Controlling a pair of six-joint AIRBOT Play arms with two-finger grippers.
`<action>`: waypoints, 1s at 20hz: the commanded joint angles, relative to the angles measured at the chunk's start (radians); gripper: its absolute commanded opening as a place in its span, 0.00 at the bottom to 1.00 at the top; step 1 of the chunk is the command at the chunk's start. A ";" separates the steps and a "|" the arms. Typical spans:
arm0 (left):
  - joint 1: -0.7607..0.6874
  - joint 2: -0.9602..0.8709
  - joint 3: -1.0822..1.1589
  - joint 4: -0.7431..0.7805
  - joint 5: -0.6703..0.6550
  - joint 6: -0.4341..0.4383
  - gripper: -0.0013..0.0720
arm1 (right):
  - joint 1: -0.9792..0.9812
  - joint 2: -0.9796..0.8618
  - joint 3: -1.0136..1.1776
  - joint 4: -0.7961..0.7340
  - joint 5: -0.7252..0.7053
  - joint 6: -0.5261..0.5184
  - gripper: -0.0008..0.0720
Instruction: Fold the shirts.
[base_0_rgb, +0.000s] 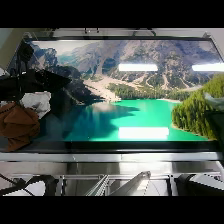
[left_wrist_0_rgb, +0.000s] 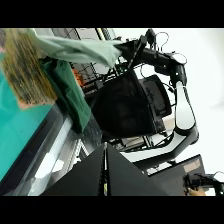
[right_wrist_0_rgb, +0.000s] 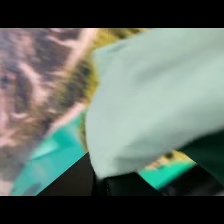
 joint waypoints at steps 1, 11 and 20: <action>0.001 0.000 0.000 0.006 0.000 0.000 0.03 | -0.044 0.000 0.007 -0.292 0.127 0.116 0.03; 0.001 0.000 0.000 0.006 -0.001 0.000 0.04 | -0.043 -0.010 -0.041 -0.661 0.280 0.277 0.03; 0.001 0.000 0.000 0.006 -0.011 0.000 0.04 | -0.042 -0.064 -0.076 -0.779 0.276 0.324 0.77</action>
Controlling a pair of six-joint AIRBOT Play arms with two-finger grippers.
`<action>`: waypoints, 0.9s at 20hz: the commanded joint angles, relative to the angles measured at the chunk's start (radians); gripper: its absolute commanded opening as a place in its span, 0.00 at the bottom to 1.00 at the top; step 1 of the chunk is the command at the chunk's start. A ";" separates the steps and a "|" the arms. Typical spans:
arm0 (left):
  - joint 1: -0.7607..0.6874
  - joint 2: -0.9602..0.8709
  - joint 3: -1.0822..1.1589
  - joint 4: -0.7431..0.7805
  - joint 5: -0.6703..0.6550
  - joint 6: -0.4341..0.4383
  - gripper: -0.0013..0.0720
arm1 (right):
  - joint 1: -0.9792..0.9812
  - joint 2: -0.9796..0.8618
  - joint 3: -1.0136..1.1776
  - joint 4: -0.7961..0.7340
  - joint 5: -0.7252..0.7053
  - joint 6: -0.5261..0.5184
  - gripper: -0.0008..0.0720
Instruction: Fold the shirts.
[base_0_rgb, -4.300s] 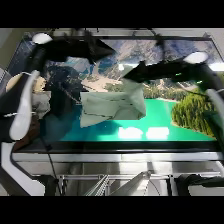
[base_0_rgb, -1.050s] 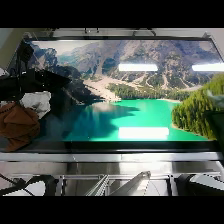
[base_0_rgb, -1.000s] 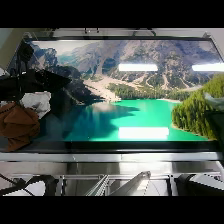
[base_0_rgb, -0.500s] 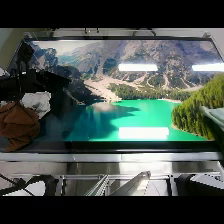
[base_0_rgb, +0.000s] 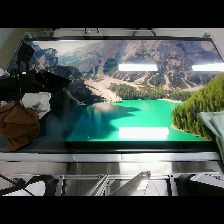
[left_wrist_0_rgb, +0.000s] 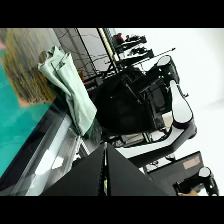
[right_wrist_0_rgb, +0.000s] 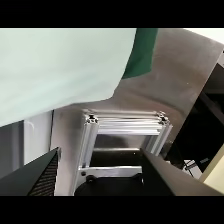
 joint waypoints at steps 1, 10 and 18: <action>0.001 0.000 0.000 -0.001 -0.001 0.000 0.04 | 0.001 -0.013 -0.003 -0.020 -0.001 0.027 0.77; 0.026 0.000 0.024 0.047 0.095 -0.054 0.02 | 0.177 0.003 -0.003 0.701 -0.314 -0.129 0.03; -0.038 0.215 0.004 0.441 0.245 -0.132 0.02 | 0.619 0.297 -0.461 0.727 -0.584 -0.298 0.03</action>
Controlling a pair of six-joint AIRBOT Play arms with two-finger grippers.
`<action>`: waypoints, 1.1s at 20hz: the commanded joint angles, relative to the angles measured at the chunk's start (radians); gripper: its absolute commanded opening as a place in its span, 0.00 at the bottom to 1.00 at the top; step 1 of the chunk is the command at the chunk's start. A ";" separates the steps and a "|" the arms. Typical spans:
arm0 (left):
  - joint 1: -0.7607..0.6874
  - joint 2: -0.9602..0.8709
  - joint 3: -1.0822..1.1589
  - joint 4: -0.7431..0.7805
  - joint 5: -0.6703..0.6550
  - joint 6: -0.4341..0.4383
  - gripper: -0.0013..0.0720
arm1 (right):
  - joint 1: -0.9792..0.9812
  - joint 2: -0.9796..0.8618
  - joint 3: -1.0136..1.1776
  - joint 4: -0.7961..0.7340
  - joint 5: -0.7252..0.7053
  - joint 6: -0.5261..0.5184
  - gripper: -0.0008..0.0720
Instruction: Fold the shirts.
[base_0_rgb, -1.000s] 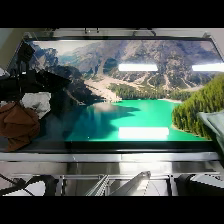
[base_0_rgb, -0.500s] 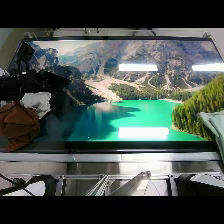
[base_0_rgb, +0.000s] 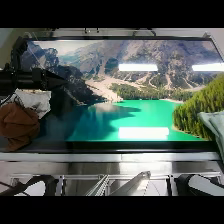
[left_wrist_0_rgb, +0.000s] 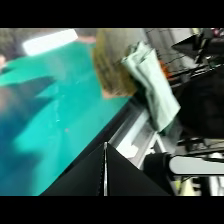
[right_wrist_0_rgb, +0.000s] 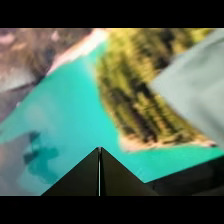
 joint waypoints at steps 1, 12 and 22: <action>-0.039 0.157 -0.145 0.134 0.093 -0.023 0.02 | 0.171 0.235 -0.356 0.087 -0.231 -0.082 0.03; -0.042 0.507 -0.664 0.144 0.178 -0.075 0.04 | 0.412 0.486 -0.785 0.460 -0.369 -0.367 0.03; -0.042 0.410 -0.664 0.133 0.144 -0.093 0.04 | 0.412 0.486 -0.785 0.478 -0.325 -0.357 0.03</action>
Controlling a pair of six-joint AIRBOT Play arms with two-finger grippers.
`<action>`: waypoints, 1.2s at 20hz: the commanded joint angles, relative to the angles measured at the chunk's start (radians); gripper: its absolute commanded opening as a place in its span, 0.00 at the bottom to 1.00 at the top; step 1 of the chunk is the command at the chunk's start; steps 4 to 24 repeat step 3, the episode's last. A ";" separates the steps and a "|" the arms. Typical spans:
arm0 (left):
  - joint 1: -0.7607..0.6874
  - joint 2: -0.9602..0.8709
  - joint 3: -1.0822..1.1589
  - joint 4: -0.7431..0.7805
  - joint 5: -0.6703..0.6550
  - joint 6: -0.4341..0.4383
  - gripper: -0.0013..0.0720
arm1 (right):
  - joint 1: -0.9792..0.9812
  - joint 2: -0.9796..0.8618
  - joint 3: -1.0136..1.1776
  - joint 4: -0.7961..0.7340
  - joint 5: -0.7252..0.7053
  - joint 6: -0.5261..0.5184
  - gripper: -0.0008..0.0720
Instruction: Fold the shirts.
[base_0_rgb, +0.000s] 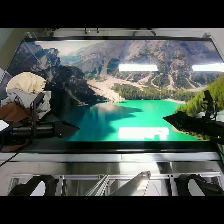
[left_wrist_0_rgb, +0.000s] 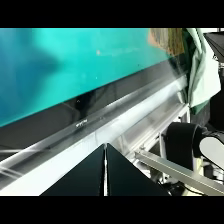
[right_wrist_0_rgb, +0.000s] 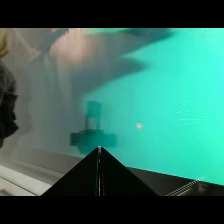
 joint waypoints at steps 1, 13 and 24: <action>0.000 -0.048 -0.002 -0.003 -0.014 -0.002 0.04 | 0.001 0.001 -0.001 0.005 0.006 0.000 0.03; 0.000 -0.060 -0.002 -0.003 -0.013 -0.001 0.04 | 0.001 0.001 -0.001 0.005 0.006 0.000 0.03; 0.000 -0.060 -0.002 -0.003 -0.013 -0.001 0.04 | 0.001 0.001 -0.001 0.005 0.006 0.000 0.03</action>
